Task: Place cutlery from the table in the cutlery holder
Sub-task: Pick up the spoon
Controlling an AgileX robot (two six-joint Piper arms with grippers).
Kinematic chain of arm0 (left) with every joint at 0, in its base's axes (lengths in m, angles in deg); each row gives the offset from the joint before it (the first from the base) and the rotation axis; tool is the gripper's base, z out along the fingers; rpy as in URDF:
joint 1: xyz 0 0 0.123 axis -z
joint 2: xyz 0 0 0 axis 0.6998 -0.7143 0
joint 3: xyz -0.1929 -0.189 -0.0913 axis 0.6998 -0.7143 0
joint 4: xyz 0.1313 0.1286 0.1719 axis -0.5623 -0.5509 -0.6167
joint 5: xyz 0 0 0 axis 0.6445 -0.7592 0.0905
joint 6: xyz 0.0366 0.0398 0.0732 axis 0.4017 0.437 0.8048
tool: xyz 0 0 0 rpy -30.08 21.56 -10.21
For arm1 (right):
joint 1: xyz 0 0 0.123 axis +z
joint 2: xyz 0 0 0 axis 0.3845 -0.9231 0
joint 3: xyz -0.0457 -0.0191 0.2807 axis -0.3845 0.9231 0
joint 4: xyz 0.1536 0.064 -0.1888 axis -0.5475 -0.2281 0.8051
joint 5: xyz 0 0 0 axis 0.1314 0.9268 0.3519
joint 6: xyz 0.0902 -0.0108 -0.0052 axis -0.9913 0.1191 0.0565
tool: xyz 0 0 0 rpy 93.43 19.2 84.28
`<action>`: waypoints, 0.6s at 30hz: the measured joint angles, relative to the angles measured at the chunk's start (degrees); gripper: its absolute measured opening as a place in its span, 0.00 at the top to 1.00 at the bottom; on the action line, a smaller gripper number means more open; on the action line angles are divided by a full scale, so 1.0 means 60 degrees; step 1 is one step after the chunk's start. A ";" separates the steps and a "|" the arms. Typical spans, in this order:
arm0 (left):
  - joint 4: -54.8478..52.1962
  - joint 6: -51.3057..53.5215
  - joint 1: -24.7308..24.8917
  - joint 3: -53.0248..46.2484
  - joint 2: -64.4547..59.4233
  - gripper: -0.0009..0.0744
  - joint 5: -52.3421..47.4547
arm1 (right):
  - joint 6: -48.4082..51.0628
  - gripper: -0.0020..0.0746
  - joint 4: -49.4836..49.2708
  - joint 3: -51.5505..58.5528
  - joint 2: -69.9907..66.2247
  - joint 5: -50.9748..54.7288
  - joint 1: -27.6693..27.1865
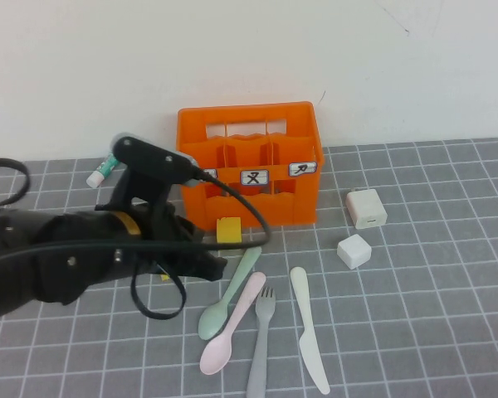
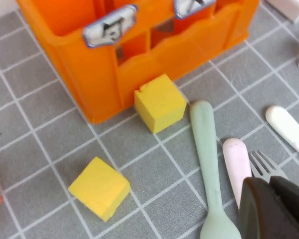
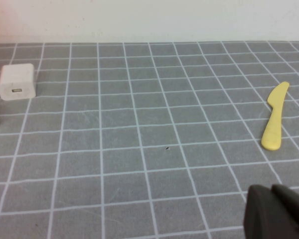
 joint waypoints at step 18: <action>0.1194 0.0706 0.0625 0.1884 -0.2822 0.53 -0.4042 | 0.0000 0.98 0.0000 0.0000 0.0000 0.0000 0.0000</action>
